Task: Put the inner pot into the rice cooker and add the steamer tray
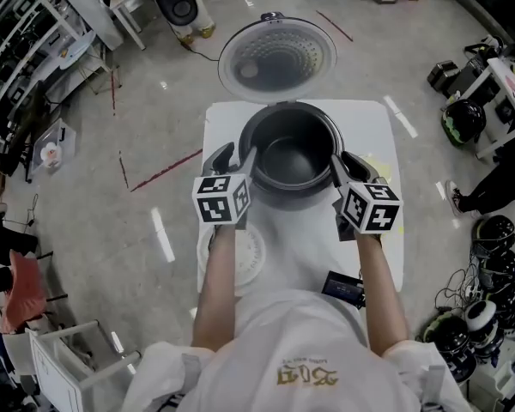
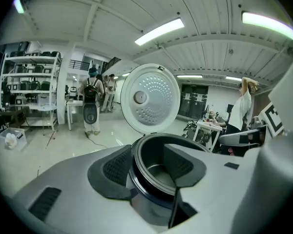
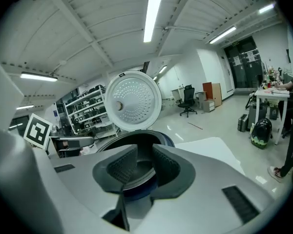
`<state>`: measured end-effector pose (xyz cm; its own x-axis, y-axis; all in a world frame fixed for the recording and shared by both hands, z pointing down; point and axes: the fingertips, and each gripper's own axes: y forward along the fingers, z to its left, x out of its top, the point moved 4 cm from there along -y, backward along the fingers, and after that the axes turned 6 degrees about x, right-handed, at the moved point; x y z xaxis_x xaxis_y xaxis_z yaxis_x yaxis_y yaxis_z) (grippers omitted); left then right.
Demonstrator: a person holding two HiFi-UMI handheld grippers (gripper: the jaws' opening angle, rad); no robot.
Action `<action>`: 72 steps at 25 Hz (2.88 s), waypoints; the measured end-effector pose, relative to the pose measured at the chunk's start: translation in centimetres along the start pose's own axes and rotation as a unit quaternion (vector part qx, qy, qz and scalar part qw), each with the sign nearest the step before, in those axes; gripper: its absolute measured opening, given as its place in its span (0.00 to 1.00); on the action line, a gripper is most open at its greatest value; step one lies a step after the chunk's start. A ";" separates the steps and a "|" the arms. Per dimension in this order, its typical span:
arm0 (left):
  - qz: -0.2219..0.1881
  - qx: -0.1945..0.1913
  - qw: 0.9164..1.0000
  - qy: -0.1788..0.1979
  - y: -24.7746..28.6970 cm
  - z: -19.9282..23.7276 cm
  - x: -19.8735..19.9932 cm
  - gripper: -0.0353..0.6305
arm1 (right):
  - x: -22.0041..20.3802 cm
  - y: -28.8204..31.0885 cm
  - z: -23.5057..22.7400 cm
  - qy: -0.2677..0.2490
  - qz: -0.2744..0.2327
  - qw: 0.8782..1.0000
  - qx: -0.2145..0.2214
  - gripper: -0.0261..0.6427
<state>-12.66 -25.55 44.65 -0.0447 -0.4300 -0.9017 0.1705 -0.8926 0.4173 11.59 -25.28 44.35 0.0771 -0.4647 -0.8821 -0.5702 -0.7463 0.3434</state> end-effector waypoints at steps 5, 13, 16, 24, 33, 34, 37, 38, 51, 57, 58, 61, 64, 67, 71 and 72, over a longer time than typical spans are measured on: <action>-0.018 0.017 1.000 -0.012 -4.2 -0.3 -0.4 0.39 | -1.0 -2.3 2.4 0.000 -0.001 0.999 0.036 0.20; -0.038 0.043 0.996 -0.067 -11.6 -1.2 -3.2 0.38 | -4.2 -6.6 5.8 -0.002 0.015 0.995 0.097 0.20; -0.035 0.055 0.995 -0.080 -14.0 -1.4 -4.9 0.37 | -5.9 -8.1 6.8 0.002 0.026 0.993 0.115 0.20; -0.021 0.091 0.990 -0.107 -18.5 -1.5 -9.2 0.36 | -10.0 -10.0 8.6 0.017 0.064 0.985 0.158 0.20; -0.011 0.131 0.980 -0.148 -23.5 1.9 -13.7 0.31 | -15.7 -9.4 11.3 0.025 0.127 0.973 0.192 0.22; -0.006 0.134 0.980 -0.150 -23.7 2.5 -14.1 0.31 | -16.1 -9.2 11.7 0.026 0.132 0.972 0.192 0.22; 0.010 0.136 0.979 -0.154 -23.8 4.7 -15.4 0.30 | -17.1 -8.5 12.9 0.031 0.144 0.971 0.187 0.22; 0.017 0.135 0.979 -0.154 -23.6 5.4 -15.9 0.30 | -17.4 -8.1 13.2 0.034 0.148 0.971 0.184 0.22; 0.135 0.091 0.972 -0.170 -18.7 15.0 -23.7 0.28 | -24.3 -0.8 16.0 0.101 0.236 0.957 0.135 0.22; 0.177 0.055 0.965 -0.188 -17.6 17.4 -27.5 0.27 | -27.2 1.0 16.2 0.125 0.254 0.953 0.110 0.22; 0.183 0.046 0.963 -0.193 -17.4 17.5 -27.9 0.27 | -27.5 1.1 16.2 0.133 0.255 0.952 0.107 0.22; 0.194 0.018 0.959 -0.208 -16.8 17.4 -28.7 0.27 | -28.2 1.5 16.4 0.150 0.260 0.948 0.103 0.22; 0.203 -0.010 0.953 -0.226 -16.2 17.1 -29.3 0.27 | -29.3 1.7 16.5 0.160 0.267 0.946 0.094 0.22; 0.221 -0.031 0.950 -0.220 -15.7 16.7 -30.0 0.27 | -30.1 1.6 16.1 0.170 0.270 0.944 0.079 0.22; 0.229 -0.056 0.945 -0.227 -15.1 16.4 -30.4 0.26 | -30.2 1.8 15.9 0.187 0.260 0.944 0.076 0.22; 0.229 -0.061 0.943 -0.232 -15.0 16.3 -30.4 0.24 | -30.2 1.8 15.9 0.191 0.258 0.944 0.076 0.22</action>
<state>-29.94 -1.29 67.67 -0.3593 -0.8052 -0.4719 0.3878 -0.5887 0.7093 -4.80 -5.05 66.46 0.0307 -0.9072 -0.4196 -0.7211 -0.3108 0.6193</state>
